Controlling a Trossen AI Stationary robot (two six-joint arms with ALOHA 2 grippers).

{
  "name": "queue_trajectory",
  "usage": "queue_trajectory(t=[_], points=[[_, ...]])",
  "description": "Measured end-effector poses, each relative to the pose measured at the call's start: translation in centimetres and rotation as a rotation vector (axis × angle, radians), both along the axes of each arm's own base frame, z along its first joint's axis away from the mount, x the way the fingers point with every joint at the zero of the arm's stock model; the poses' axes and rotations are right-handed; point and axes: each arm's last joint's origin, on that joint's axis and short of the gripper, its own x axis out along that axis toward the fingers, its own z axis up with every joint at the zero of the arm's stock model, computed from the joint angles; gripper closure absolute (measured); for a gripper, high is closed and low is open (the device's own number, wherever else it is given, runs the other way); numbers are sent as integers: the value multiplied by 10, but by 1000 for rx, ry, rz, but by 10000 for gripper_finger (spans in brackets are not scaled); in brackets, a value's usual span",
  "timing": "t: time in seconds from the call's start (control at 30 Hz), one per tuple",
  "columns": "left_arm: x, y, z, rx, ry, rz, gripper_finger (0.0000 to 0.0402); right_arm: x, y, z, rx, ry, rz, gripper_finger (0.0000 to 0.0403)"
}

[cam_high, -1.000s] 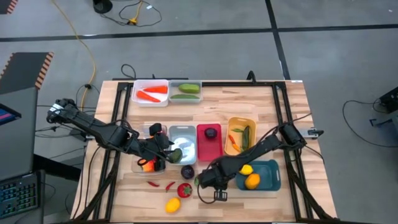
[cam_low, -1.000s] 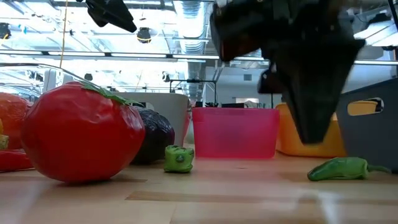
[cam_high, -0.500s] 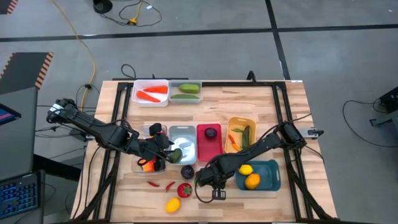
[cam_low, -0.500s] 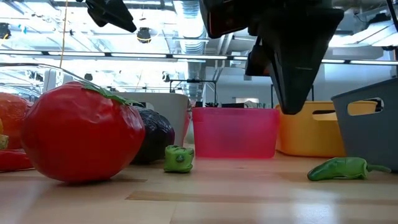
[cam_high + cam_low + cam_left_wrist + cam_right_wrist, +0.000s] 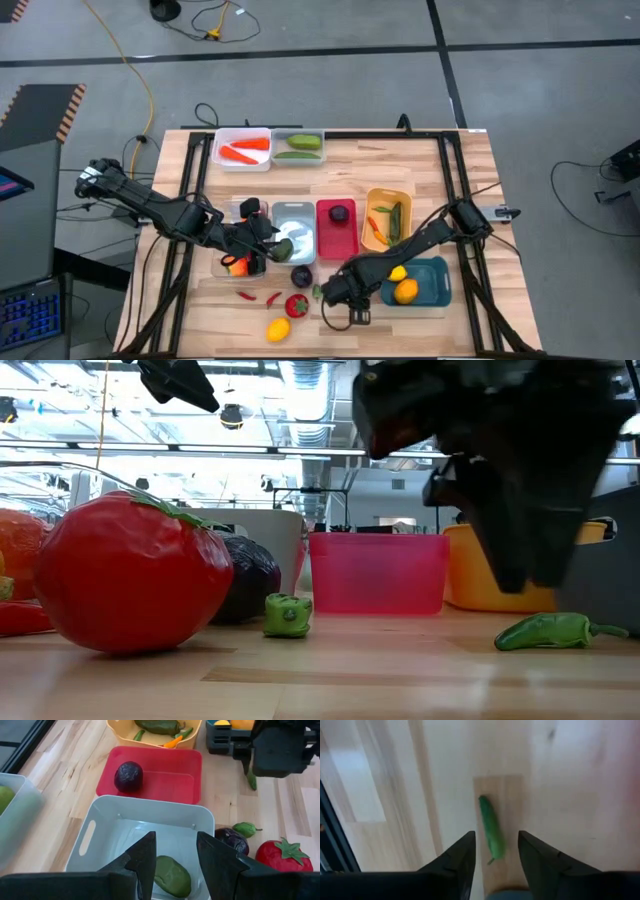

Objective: Sort produce into baskets
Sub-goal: Put the green chili pepper into the yellow bin

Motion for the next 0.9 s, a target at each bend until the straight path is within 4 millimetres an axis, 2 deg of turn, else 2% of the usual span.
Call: queue_trajectory(t=[0.27,0.57,0.9], points=[[0,0,0,0,0,0,272,-5,14,-10,3,-49,28,226],[0,0,0,0,1,0,272,-15,9,-27,-47,-24,31,253],[0,0,0,0,0,0,272,-11,4,-26,-45,-20,14,348]])
